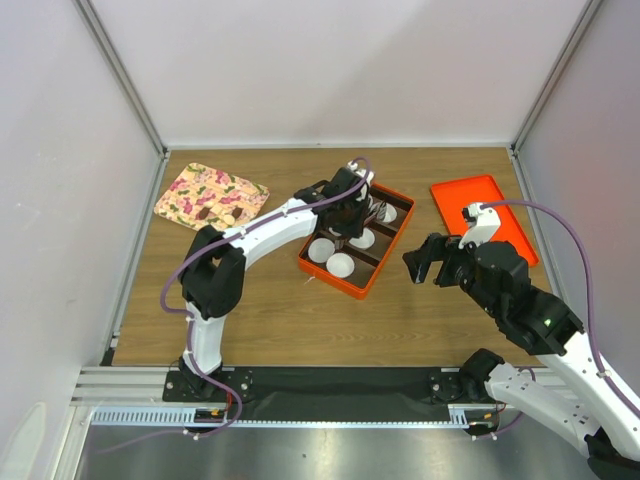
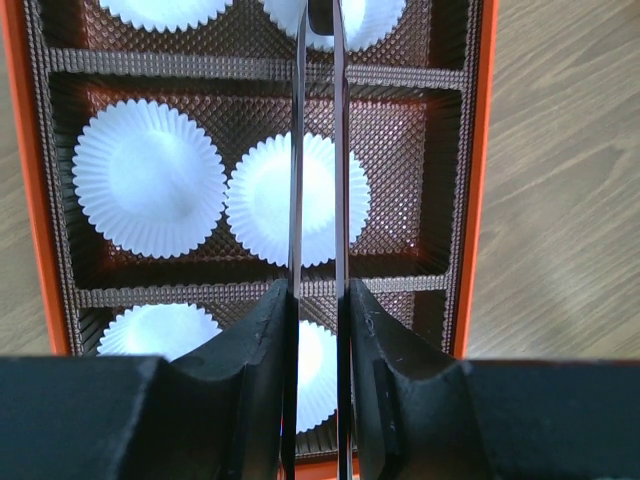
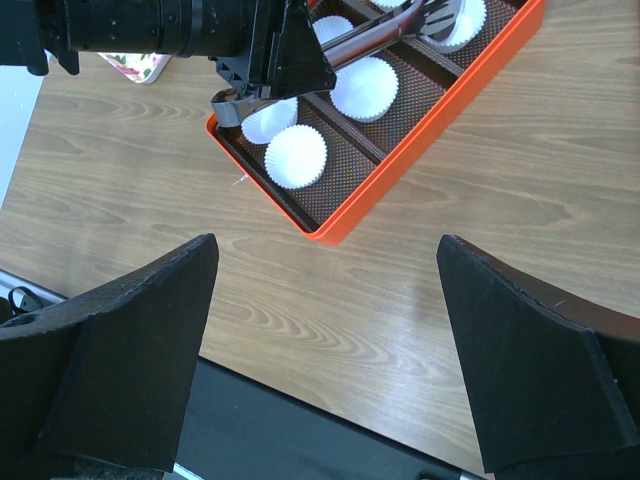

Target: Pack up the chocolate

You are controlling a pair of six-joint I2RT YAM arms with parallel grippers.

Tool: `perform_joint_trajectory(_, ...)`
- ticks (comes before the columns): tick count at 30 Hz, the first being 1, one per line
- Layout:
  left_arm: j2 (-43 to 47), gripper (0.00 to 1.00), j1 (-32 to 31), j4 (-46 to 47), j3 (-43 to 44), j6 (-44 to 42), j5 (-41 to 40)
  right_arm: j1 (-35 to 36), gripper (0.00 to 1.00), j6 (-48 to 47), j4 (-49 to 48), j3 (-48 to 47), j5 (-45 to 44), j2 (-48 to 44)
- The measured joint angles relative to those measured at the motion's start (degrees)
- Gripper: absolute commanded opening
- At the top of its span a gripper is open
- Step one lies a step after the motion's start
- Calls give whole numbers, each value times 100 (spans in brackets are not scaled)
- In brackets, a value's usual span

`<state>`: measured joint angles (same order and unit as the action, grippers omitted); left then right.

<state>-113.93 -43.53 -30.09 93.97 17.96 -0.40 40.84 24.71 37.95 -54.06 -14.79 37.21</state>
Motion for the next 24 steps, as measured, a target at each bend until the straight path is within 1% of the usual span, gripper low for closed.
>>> perform_joint_trajectory(4, 0, 38, -20, 0, 79, -4, -66, -9, 97, 0, -4, 0, 0, 2)
perform_joint_trajectory(9, 0, 41, -33, -9, 164, -4, -103, -11, 97, -2, -4, 0, 0, 2)
perform_joint_trajectory(11, 0, 45, -39, -35, 208, -4, -127, -11, 97, 0, -7, 0, 2, 4)
perform_joint_trajectory(13, 0, 46, -50, -61, 249, -9, -164, -11, 97, 0, -7, 0, 2, 7)
perform_joint_trajectory(18, 4, 47, -79, -175, 348, -9, -299, -11, 97, 2, -11, 0, 9, 13)
perform_joint_trajectory(24, 184, 47, -96, -726, 713, -48, -745, -22, 97, 9, -15, 0, 70, 90)
